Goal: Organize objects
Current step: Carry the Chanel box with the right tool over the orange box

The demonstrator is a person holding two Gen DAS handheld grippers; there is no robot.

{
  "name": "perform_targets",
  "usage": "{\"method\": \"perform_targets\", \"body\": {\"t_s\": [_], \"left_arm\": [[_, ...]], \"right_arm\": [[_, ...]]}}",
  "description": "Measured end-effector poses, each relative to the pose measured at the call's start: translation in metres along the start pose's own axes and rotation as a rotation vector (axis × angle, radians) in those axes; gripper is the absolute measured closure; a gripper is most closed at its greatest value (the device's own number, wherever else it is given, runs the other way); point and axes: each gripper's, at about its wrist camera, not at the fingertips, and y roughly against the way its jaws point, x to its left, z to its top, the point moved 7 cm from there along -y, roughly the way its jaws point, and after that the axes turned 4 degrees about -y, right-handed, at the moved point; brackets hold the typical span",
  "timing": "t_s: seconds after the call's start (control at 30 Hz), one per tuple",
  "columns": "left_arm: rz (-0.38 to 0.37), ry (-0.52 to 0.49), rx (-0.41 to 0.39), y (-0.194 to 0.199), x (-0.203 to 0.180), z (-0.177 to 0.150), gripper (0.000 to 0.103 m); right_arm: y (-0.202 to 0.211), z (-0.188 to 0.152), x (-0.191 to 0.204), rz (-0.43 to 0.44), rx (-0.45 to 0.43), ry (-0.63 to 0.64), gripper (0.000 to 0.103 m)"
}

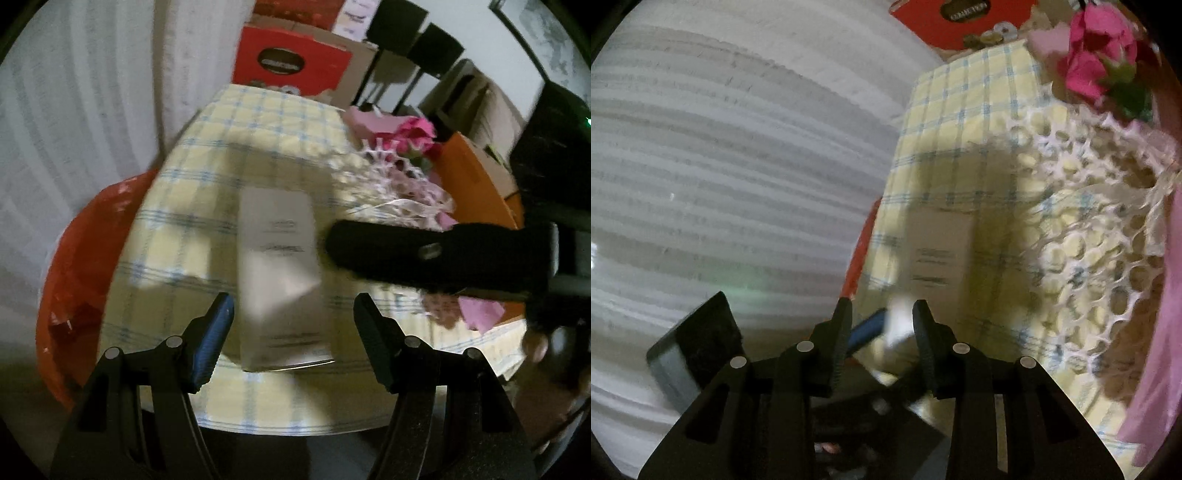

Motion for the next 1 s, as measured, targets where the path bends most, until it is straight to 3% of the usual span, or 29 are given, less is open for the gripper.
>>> {"method": "perform_targets", "body": {"t_s": [0.13,0.33,0.37,0.43,0.67,0.73,1.0], "left_arm": [[0.016,-0.010,0.015,-0.004,0.004,0.000,0.039],[0.065,-0.038,0.021,-0.014,-0.001,0.000,0.040],[0.080,-0.043,0.020,-0.016,-0.001,-0.001,0.040],[0.101,-0.042,0.025,-0.019,0.001,-0.002,0.054],[0.088,-0.028,-0.022,-0.015,0.001,-0.002,0.056],[0.078,-0.033,-0.028,-0.014,-0.004,-0.002,0.056],[0.014,0.038,-0.028,-0.009,-0.012,-0.006,0.057]], "right_arm": [[0.008,0.007,-0.010,-0.096,-0.052,0.010,0.067],[0.002,0.004,-0.021,-0.198,-0.053,0.040,0.067],[0.000,0.003,-0.021,-0.201,-0.050,0.042,0.067],[-0.001,0.002,-0.023,-0.201,-0.044,0.042,0.067],[-0.010,0.003,-0.025,-0.222,-0.037,0.037,0.064],[-0.012,0.003,-0.024,-0.203,-0.036,0.031,0.059],[-0.025,-0.007,-0.028,-0.176,-0.003,0.002,0.056]]}}
